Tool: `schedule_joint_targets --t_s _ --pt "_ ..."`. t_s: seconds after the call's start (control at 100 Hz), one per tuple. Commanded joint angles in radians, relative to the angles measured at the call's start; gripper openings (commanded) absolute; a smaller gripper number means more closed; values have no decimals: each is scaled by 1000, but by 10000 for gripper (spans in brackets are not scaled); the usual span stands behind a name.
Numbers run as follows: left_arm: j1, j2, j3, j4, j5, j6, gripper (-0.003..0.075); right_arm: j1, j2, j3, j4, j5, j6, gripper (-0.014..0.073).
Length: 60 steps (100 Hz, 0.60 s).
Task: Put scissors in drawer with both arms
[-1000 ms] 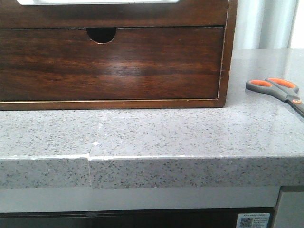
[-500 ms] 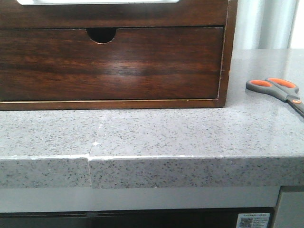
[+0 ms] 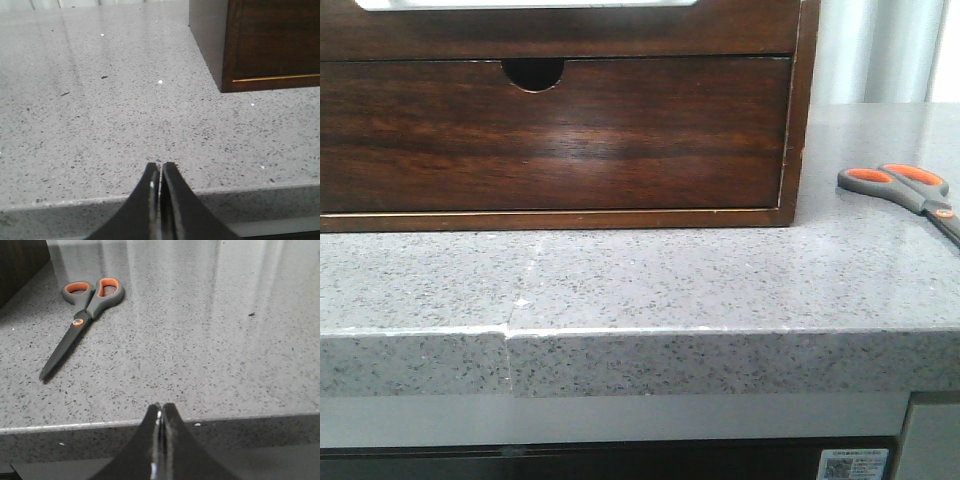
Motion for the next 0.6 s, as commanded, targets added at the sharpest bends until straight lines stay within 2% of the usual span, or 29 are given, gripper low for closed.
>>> schedule_joint_targets --t_s 0.0,0.4,0.59 --pt "2 -28 21 27 -69 -1 -22 -5 -22 31 -17 -25 -7 -61" --pt "2 -28 21 26 -93 -1 -22 -5 -22 31 -17 -50 -7 -61" --pt "2 -28 21 -33 -233 -2 -22 -5 -22 31 20 -234 -7 -62"
